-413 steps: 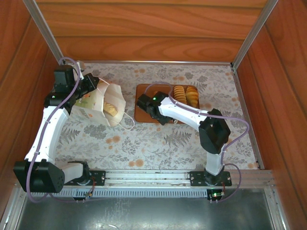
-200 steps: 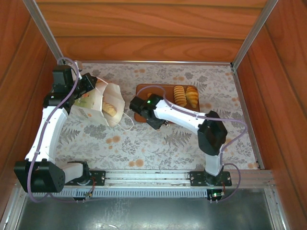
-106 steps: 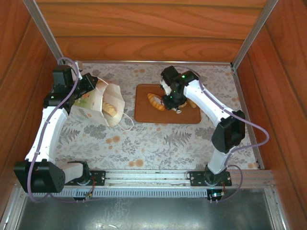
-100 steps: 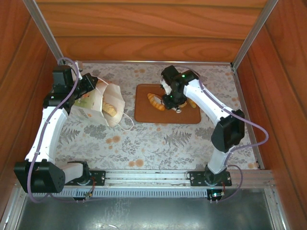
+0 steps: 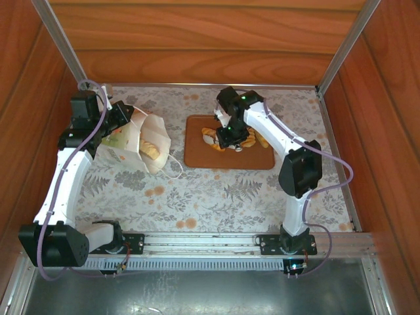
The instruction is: Take the fake bread out of the paper bag
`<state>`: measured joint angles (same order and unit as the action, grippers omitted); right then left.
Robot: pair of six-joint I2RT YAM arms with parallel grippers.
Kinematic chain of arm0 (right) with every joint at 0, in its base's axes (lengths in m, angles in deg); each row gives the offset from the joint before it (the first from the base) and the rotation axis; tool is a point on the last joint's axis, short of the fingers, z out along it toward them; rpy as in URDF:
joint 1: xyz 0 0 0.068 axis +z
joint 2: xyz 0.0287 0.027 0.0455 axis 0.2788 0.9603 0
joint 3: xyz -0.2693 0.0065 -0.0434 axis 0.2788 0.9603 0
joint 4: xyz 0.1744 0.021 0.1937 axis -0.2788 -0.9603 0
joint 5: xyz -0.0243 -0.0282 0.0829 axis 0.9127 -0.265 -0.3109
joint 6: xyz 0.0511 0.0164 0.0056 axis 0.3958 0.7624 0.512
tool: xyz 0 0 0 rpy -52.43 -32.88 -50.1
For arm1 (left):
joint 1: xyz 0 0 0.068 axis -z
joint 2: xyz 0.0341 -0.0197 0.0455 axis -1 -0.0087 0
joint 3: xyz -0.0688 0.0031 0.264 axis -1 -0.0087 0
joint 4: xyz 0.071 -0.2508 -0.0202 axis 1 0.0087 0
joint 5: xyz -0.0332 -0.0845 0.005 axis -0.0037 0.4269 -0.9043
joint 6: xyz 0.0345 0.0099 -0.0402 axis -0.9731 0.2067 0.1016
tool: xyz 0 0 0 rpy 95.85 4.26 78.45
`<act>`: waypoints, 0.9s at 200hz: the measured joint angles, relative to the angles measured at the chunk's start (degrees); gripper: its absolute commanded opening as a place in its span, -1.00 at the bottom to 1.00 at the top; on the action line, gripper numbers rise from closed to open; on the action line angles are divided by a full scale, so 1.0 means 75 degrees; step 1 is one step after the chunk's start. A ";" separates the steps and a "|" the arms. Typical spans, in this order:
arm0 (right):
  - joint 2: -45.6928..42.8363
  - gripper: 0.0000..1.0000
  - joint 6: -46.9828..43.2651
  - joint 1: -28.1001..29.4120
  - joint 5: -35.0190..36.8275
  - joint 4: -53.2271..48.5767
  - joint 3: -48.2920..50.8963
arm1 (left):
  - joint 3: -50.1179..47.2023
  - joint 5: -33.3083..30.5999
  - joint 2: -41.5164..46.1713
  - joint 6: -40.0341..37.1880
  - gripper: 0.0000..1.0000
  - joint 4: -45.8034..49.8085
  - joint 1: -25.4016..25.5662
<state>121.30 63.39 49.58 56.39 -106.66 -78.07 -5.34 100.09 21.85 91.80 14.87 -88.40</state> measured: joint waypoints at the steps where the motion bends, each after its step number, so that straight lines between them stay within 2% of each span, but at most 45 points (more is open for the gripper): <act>1: 0.0006 0.01 -0.0003 0.0000 0.0006 -0.0006 -0.0003 | 0.0000 0.0000 0.0000 -0.0003 -1.00 0.0000 0.0000; 48: 0.0239 0.01 -0.0012 0.0000 0.0166 -0.0166 -0.0117 | 0.0000 0.0000 0.0000 0.0029 -1.00 0.0003 0.0000; 79: 0.0256 -0.17 -0.0006 0.0000 0.0216 -0.0181 -0.0122 | 0.0000 0.0000 0.0003 0.0032 -1.00 0.0000 0.0000; 112: 0.0271 -0.20 0.0149 0.0000 0.0277 -0.0236 -0.0178 | -0.0023 0.0000 0.0050 0.0038 -1.00 0.0000 0.0000; 140: 0.0312 -0.24 0.0694 0.0000 0.0443 -0.0347 -0.0379 | -0.0093 0.0000 0.0085 0.0038 -1.00 0.0000 0.0000; 180: 0.0300 -0.22 0.2154 0.0000 0.0796 -0.0344 -0.0393 | -0.0099 0.0000 0.0085 0.0038 -1.00 -0.0006 0.0000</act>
<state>123.55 79.54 49.58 62.35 -109.24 -81.02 -6.09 100.09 22.48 92.09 14.82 -88.40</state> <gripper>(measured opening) 0.395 0.044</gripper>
